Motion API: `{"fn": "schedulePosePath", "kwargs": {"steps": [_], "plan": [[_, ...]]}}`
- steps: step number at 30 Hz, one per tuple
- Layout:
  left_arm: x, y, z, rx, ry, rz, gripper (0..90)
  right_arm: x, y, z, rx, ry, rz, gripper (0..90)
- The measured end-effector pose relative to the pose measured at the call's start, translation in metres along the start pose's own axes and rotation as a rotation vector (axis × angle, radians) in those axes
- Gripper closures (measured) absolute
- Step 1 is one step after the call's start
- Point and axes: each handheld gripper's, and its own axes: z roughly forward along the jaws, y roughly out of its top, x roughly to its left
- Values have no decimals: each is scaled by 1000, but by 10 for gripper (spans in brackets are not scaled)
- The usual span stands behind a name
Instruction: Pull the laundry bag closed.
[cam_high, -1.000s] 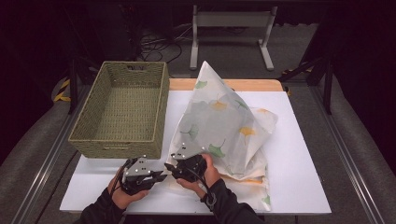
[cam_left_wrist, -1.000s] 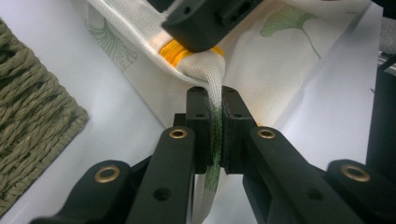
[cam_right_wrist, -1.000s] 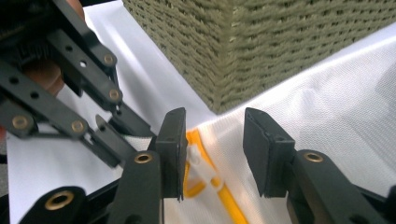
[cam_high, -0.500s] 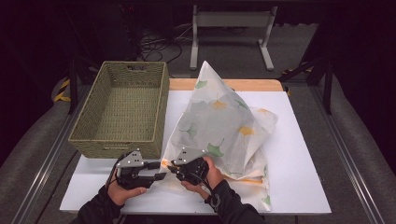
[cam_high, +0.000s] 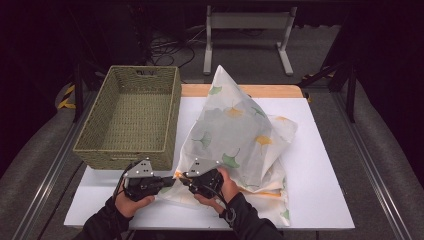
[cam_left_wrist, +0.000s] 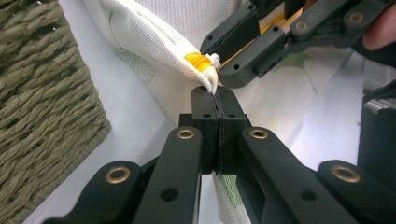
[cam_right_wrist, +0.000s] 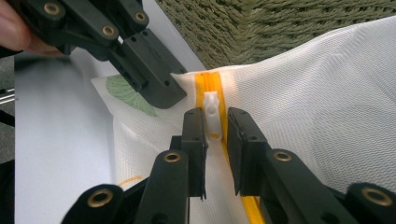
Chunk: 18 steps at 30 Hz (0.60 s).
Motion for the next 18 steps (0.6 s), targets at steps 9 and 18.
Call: {"fn": "schedulePosePath", "kwargs": {"steps": [9,18], "plan": [[-1,-2,-2,-3,-7,0,889,4,0,2,-10,5,-24,838],[1,-2,-5,-34,20,-27,845,8,1,1,-18,-11,-38,847]]}}
